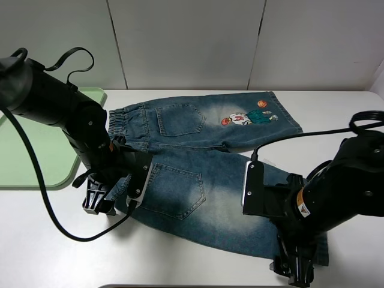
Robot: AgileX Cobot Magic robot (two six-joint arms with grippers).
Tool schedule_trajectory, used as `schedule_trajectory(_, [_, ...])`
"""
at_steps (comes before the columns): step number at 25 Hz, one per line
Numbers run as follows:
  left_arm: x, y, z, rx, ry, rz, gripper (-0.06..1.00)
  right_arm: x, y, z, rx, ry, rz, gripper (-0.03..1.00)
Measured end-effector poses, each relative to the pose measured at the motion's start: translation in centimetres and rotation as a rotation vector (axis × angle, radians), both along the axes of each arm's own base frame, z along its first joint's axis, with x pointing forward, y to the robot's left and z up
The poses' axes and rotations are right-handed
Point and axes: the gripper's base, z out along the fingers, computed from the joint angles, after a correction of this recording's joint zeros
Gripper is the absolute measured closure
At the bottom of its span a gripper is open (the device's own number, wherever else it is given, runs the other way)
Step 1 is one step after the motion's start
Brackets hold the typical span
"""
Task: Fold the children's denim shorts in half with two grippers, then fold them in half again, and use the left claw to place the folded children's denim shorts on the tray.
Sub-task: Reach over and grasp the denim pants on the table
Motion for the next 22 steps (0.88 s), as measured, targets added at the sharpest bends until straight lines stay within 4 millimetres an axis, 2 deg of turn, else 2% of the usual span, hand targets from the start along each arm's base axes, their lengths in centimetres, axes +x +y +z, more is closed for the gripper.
schedule_trajectory(8, [0.0,0.0,0.0,0.000,0.001,0.001,-0.02,0.3,0.2,-2.5,-0.057,0.037,0.041,0.27])
schedule_trajectory(15, [0.0,0.0,0.0,0.000,0.001,0.001,-0.01,0.4,0.3,-2.7,-0.052,0.033,0.045,0.27])
schedule_trajectory(19, [-0.1,0.0,0.0,0.002,0.007,0.004,0.07,0.5,0.4,-2.7,-0.042,0.024,0.046,0.27])
schedule_trajectory(22, [-0.2,0.1,-0.1,0.005,0.018,0.010,0.18,0.5,0.4,-2.7,-0.038,0.022,0.044,0.30])
